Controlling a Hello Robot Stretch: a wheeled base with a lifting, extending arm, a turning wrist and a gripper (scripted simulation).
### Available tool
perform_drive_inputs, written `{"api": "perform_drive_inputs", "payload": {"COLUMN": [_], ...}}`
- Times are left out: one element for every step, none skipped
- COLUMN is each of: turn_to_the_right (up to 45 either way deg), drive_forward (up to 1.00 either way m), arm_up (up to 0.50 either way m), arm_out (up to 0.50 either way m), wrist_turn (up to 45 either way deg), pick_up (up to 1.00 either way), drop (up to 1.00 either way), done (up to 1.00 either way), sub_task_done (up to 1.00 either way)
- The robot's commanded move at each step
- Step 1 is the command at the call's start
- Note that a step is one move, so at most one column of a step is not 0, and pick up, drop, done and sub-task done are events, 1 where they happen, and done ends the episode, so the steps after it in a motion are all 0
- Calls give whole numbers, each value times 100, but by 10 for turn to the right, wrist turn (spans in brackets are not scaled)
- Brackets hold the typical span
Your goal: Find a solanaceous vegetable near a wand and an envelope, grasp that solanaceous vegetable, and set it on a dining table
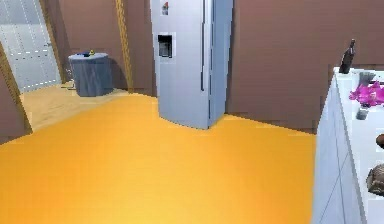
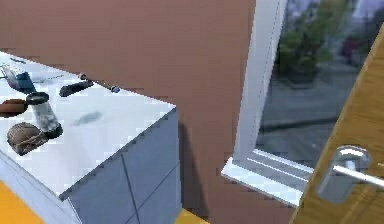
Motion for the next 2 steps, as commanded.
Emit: {"api": "perform_drive_inputs", "payload": {"turn_to_the_right": [-240, 0], "drive_forward": [0, 50], "arm_up": [0, 0], "arm_out": [0, 0], "wrist_turn": [0, 0], "pick_up": [0, 0], "drop": [0, 0], "done": [0, 0], "sub_task_done": [0, 0]}}
